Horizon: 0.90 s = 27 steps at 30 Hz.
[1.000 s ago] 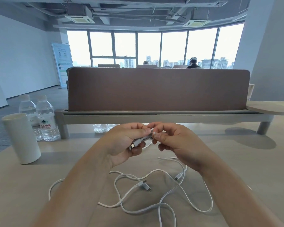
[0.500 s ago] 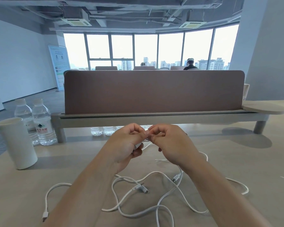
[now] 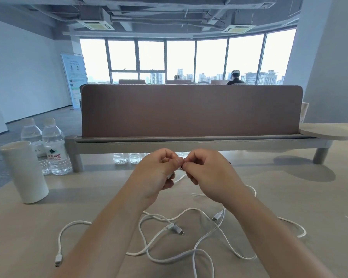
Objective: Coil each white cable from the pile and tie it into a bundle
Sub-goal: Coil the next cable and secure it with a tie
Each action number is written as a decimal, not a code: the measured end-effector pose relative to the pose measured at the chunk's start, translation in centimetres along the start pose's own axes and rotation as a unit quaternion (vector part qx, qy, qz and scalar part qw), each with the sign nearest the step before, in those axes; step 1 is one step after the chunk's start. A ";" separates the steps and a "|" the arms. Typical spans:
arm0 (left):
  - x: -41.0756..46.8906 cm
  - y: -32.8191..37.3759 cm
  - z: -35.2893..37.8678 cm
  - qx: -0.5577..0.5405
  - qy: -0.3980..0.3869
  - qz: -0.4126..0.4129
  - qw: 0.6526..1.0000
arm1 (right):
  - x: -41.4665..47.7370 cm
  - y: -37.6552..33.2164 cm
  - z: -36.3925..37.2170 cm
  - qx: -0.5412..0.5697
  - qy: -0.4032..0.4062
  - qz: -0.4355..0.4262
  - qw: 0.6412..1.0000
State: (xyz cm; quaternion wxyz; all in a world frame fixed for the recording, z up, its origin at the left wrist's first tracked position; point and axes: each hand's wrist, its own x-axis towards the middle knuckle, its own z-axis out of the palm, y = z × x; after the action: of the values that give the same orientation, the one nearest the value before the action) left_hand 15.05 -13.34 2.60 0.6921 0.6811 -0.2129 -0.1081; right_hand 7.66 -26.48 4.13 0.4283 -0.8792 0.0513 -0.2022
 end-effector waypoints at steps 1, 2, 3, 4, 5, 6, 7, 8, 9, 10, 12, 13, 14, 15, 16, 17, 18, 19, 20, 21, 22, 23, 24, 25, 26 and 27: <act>0.1 -0.1 0.1 0.011 0.014 0.011 1.000 | 0.0 0.0 0.0 0.021 -0.003 0.009 1.000; 0.1 -0.1 0.0 0.022 0.028 0.023 0.999 | 0.0 0.0 0.0 0.044 -0.005 0.017 0.999; 0.2 -0.1 0.0 0.031 0.042 0.035 0.998 | 0.0 0.0 0.0 0.067 -0.006 0.022 0.997; 0.4 -0.2 -0.2 0.038 0.053 0.044 0.997 | 0.0 0.0 -0.1 0.090 -0.006 0.024 0.996; 0.5 -0.2 -0.4 0.044 0.063 0.052 0.996 | 0.0 0.0 -0.2 0.107 -0.007 0.024 0.994; 0.7 -0.2 -0.7 0.050 0.070 0.059 0.994 | -0.1 -0.1 -0.3 0.123 -0.008 0.022 0.992; 0.8 -0.3 -0.9 0.062 0.076 0.069 0.993 | -0.1 -0.1 -0.4 0.137 -0.010 0.022 0.990; 0.8 -0.3 -1.0 0.080 0.078 0.078 0.991 | -0.1 -0.1 -0.5 0.149 -0.011 0.023 0.989; 0.9 -0.2 -1.0 0.103 0.077 0.085 0.988 | -0.1 0.0 -0.7 0.159 -0.012 0.025 0.987; 0.9 -0.2 -1.0 0.125 0.070 0.092 0.985 | 0.0 0.0 -0.8 0.166 -0.014 0.027 0.986; 0.9 -0.4 -0.8 0.158 0.056 0.105 0.980 | 0.1 0.1 -0.8 0.168 -0.023 0.027 0.985; 0.9 -0.3 -0.6 0.169 0.058 0.109 0.978 | 0.1 0.1 -0.8 0.166 -0.035 0.027 0.985; 0.8 -0.3 -0.6 0.177 0.063 0.111 0.976 | 0.1 0.2 -0.8 0.164 -0.050 0.026 0.985; 0.8 -0.2 -0.6 0.186 0.067 0.113 0.974 | 0.1 0.2 -0.7 0.160 -0.065 0.026 0.985; 0.6 -0.1 -0.6 0.198 0.071 0.116 0.971 | 0.1 0.2 -0.7 0.155 -0.074 0.028 0.985; 0.5 0.0 -0.7 0.209 0.075 0.117 0.968 | 0.1 0.2 -0.6 0.153 -0.077 0.030 0.985; 0.2 0.2 -0.6 0.213 0.075 0.118 0.967 | 0.1 0.2 -0.5 0.155 -0.074 0.031 0.985; 0.2 0.3 -0.6 0.211 0.068 0.118 0.968 | 0.1 0.2 -0.4 0.158 -0.066 0.030 0.985; 0.1 0.3 -0.5 0.206 0.056 0.123 0.969 | 0.2 0.3 -0.2 0.160 -0.054 0.028 0.985; 0.1 0.3 -0.3 0.202 0.045 0.127 0.970 | 0.2 0.4 0.0 0.158 -0.041 0.027 0.986; 0.0 0.3 -0.1 0.198 0.036 0.124 0.972 | 0.2 0.5 0.1 0.154 -0.031 0.027 0.987; -0.1 0.3 0.1 0.188 0.033 0.113 0.975 | 0.2 0.6 0.2 0.155 -0.024 0.029 0.987; -0.2 0.4 0.2 0.179 0.033 0.103 0.978 | 0.2 0.6 0.2 0.160 -0.019 0.033 0.986; -0.2 0.4 0.4 0.168 0.035 0.092 0.981 | 0.2 0.7 0.3 0.167 -0.013 0.036 0.985; -0.3 0.6 0.5 0.149 0.036 0.078 0.985 | 0.2 0.7 0.2 0.173 -0.006 0.038 0.984; -0.6 0.9 0.7 0.124 0.037 0.066 0.989 | 0.3 0.8 0.2 0.183 0.000 0.039 0.982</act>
State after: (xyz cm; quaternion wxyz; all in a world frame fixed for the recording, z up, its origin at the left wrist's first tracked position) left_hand 14.11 -13.69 3.42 0.6155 0.7497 -0.2430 -0.0097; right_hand 8.05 -26.89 3.49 0.5892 -0.7834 0.0481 -0.1917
